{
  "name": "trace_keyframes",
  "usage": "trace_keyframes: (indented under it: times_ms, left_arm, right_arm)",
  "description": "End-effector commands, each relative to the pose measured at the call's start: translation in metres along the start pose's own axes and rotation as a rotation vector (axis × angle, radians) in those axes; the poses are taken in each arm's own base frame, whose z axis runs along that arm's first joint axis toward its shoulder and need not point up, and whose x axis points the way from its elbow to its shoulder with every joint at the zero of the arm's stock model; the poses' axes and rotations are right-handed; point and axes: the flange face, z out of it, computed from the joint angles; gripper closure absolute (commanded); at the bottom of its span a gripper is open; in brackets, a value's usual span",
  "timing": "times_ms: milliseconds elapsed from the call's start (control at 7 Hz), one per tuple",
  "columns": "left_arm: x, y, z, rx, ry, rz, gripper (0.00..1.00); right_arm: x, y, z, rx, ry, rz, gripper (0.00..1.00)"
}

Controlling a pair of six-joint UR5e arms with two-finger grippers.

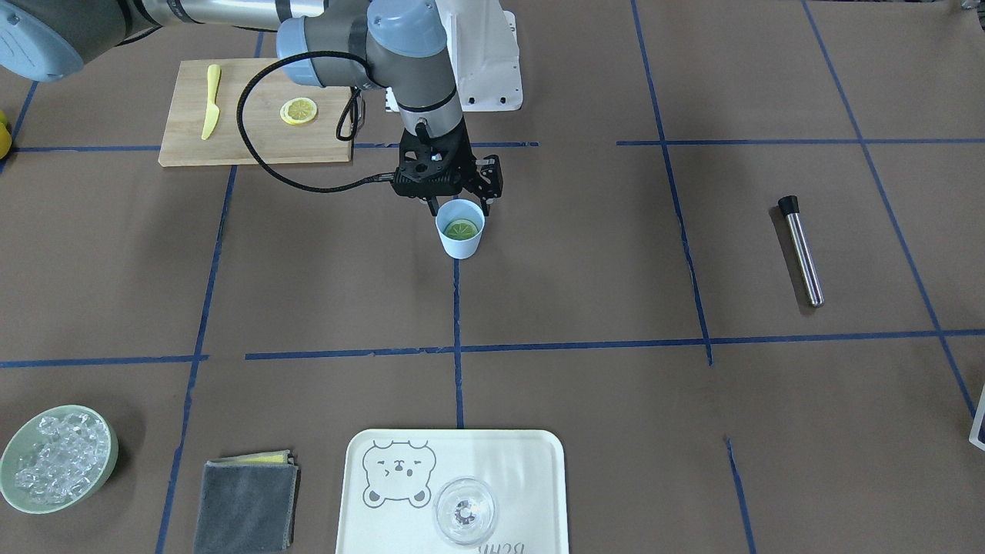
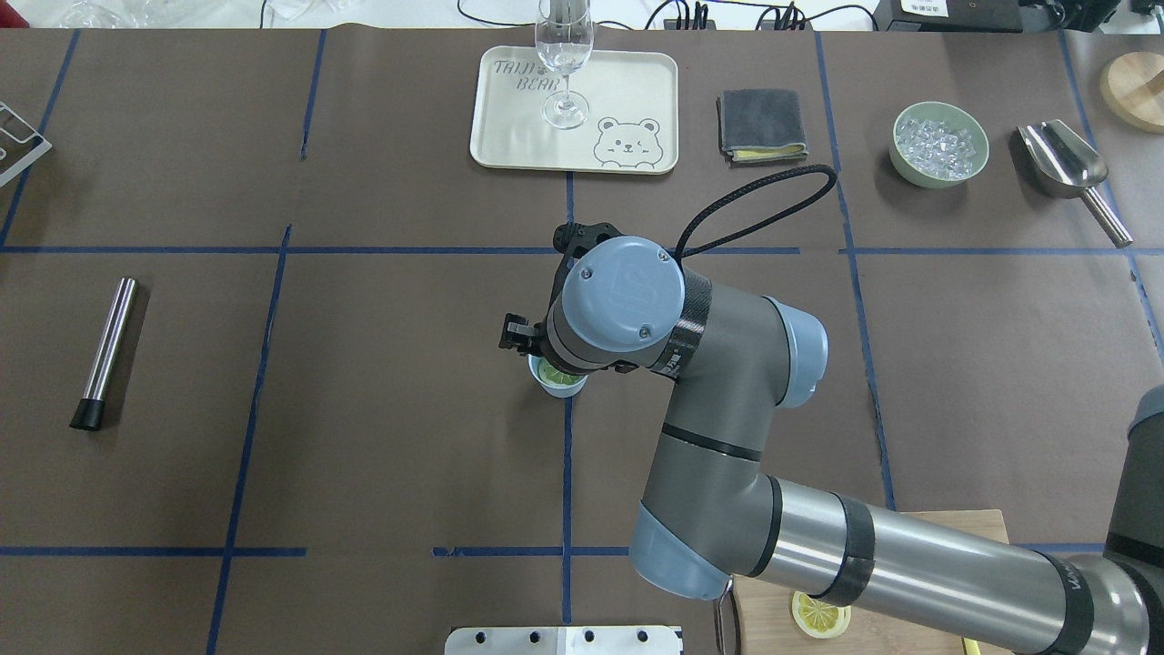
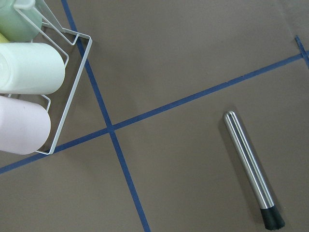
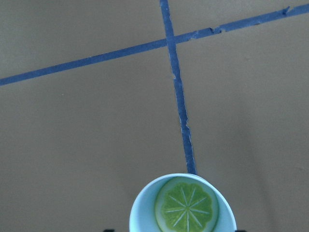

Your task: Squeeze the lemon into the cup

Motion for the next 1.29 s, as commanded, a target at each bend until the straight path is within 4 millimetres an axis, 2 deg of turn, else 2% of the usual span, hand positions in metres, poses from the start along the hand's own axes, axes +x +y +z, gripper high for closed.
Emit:
trace_keyframes:
  times_ms: [0, 143, 286, 429, 571, 714, 857, 1000, 1143]
  left_arm:
    - [0.006, -0.005, 0.006, 0.05, 0.001, -0.023, 0.0]
    - [0.028, -0.009, 0.039, -0.013, 0.028, -0.103, 0.0]
    - [0.041, -0.015, 0.057, -0.034, 0.034, -0.12, 0.0]
    - [0.064, -0.017, 0.1, -0.106, 0.016, -0.154, 0.02]
    - [0.071, -0.042, 0.118, -0.108, -0.01, -0.225, 0.02]
    - [0.081, -0.059, 0.144, -0.14, -0.007, -0.262, 0.03]
    - [0.098, -0.069, 0.177, -0.179, -0.022, -0.286, 0.03]
    - [0.115, -0.071, 0.194, -0.189, -0.026, -0.296, 0.03]
    - [0.133, -0.063, 0.22, -0.235, -0.029, -0.303, 0.03]
  right_arm:
    - [-0.002, -0.004, -0.01, -0.011, -0.016, 0.004, 0.04]
    - [0.006, -0.013, -0.026, -0.049, -0.036, 0.016, 0.03]
    - [0.043, -0.025, -0.043, -0.071, -0.044, 0.033, 0.01]
    - [0.076, -0.028, -0.058, -0.063, -0.046, 0.036, 0.0]
    - [0.1, -0.03, -0.079, -0.051, -0.059, 0.043, 0.0]
    - [0.114, -0.029, -0.081, -0.043, -0.053, 0.046, 0.0]
    - [0.116, -0.03, -0.08, -0.044, -0.049, 0.048, 0.0]
    - [0.118, -0.03, -0.077, -0.04, -0.042, 0.049, 0.0]
    - [0.125, -0.032, -0.073, -0.037, -0.03, 0.054, 0.0]
